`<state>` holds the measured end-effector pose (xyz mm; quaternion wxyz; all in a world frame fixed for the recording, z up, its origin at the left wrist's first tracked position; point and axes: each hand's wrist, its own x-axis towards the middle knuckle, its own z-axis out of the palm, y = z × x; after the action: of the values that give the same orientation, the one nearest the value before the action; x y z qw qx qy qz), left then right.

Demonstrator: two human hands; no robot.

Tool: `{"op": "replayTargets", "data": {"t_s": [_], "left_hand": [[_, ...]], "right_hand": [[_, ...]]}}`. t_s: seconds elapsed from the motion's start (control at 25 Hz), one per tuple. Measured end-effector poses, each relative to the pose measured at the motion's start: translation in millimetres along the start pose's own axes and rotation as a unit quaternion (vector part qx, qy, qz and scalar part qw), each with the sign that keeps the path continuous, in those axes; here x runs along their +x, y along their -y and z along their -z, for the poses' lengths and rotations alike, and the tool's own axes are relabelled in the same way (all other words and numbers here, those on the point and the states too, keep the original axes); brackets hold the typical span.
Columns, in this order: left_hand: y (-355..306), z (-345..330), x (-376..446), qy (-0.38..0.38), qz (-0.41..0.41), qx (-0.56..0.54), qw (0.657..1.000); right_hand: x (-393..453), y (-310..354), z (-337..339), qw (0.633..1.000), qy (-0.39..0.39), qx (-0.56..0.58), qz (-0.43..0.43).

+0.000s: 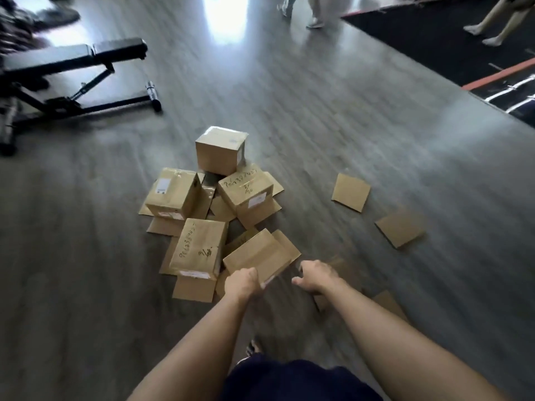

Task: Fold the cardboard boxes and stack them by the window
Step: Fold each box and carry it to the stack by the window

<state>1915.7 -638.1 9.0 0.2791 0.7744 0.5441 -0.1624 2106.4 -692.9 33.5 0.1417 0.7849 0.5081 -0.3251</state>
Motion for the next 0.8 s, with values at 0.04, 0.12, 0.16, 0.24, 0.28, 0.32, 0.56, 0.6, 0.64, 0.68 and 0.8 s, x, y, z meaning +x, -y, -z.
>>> {"op": "replayTargets", "data": {"t_s": [0.04, 0.12, 0.16, 0.24, 0.28, 0.32, 0.56, 0.6, 0.64, 0.68, 0.8], "left_hand": [[-3, 4, 11, -0.004, 0.012, 0.006, 1.0], [-11, 13, 27, -0.015, 0.032, 0.007, 0.999], [-15, 16, 33, -0.018, 0.045, -0.004, 0.999], [-20, 20, 42, -0.017, 0.077, -0.031, 0.996], [-20, 19, 47, -0.02, 0.096, -0.046, 0.994], [-19, 19, 51, -0.026, 0.116, -0.06, 0.991], [-18, 15, 74, -0.054, 0.277, -0.128, 0.951], [-20, 11, 82, -0.06, 0.295, -0.14, 0.943], [-22, 6, 90, -0.066, 0.307, -0.15, 0.938], [-24, -1, 100, -0.075, 0.315, -0.159, 0.933], [-25, -39, 140, -0.089, 0.332, -0.196, 0.918]], "right_hand": [[10, -3, 7, 1.0, -0.002, -0.006, 0.003], [29, -11, 24, 1.0, -0.006, -0.011, 0.008], [39, -16, 32, 1.0, -0.002, -0.013, 0.007], [60, -24, 46, 0.999, 0.014, -0.031, 0.016], [74, -26, 53, 0.999, 0.019, -0.042, 0.029], [88, -28, 59, 0.998, 0.019, -0.045, 0.045], [165, -37, 83, 0.989, 0.06, -0.05, 0.127], [180, -41, 85, 0.988, 0.064, -0.05, 0.128], [193, -45, 85, 0.989, 0.064, -0.048, 0.125], [207, -50, 83, 0.99, 0.063, -0.047, 0.119], [257, -65, 58, 0.992, 0.063, -0.048, 0.099]]}}
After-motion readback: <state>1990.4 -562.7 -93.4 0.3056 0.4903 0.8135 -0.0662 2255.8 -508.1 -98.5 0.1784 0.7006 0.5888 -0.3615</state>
